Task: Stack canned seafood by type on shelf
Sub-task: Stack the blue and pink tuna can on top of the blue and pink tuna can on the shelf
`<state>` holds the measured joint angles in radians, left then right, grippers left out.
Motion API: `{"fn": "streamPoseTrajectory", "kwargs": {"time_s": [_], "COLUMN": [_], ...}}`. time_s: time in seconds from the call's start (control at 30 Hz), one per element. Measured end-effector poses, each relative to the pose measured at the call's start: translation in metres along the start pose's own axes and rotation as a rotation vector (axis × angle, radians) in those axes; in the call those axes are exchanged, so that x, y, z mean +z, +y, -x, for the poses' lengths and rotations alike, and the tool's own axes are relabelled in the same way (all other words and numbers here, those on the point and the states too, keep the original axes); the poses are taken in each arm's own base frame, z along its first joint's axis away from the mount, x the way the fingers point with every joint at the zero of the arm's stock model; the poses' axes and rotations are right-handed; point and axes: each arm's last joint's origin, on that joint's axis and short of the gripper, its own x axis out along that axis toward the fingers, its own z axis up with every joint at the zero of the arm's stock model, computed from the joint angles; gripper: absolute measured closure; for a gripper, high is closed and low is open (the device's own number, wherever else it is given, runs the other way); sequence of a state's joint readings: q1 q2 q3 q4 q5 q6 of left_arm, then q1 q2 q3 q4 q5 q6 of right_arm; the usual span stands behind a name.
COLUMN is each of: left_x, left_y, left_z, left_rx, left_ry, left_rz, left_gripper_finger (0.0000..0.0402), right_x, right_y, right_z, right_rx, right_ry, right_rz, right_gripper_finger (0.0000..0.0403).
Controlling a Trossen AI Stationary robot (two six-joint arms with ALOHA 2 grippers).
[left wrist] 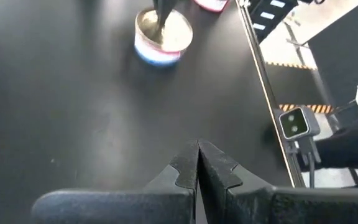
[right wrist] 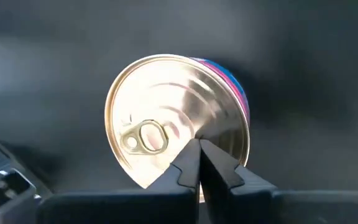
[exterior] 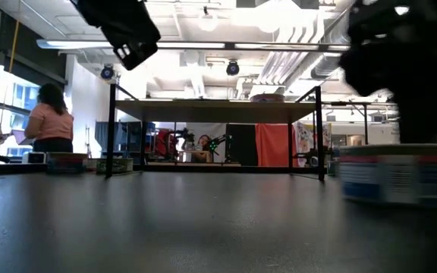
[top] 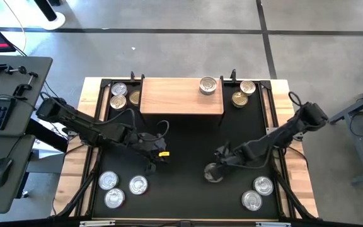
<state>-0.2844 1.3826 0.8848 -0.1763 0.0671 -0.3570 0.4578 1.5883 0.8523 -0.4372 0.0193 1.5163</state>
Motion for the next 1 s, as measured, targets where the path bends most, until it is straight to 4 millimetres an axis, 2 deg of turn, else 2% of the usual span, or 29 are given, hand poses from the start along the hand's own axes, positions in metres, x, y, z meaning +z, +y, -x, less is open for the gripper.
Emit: {"fn": "streamPoseTrajectory", "kwargs": {"time_s": [0.2, 0.4, 0.57, 0.77, 0.87, 1.0], "left_x": [-0.021, -0.047, -0.058, -0.070, -0.078, -0.075], "left_y": [0.004, 0.006, 0.009, 0.014, 0.015, 0.014], "left_z": [-0.009, -0.015, -0.018, -0.021, -0.024, -0.035], "left_rx": [-0.011, 0.044, 0.106, 0.132, 0.143, 0.127], "left_ry": [-0.047, -0.014, 0.000, 0.027, 0.043, -0.020], "left_rz": [0.072, 0.106, 0.098, 0.123, 0.142, 0.141], "left_gripper_finger": [0.0402, 0.0401, 0.0401, 0.0402, 0.0402, 0.0402], "right_x": [0.034, 0.066, 0.089, 0.090, 0.086, 0.084], "right_y": [0.021, 0.056, 0.083, 0.076, 0.068, 0.059], "right_z": [-0.024, -0.041, -0.036, -0.001, 0.007, 0.009], "right_rx": [0.125, 0.153, 0.179, 0.016, 0.024, 0.039], "right_ry": [-0.069, -0.122, -0.132, -0.082, -0.071, -0.100], "right_rz": [0.015, 0.105, 0.202, 0.286, 0.281, 0.220], "right_gripper_finger": [0.0403, 0.0403, 0.0403, 0.0403, 0.0403, 0.0403]}}
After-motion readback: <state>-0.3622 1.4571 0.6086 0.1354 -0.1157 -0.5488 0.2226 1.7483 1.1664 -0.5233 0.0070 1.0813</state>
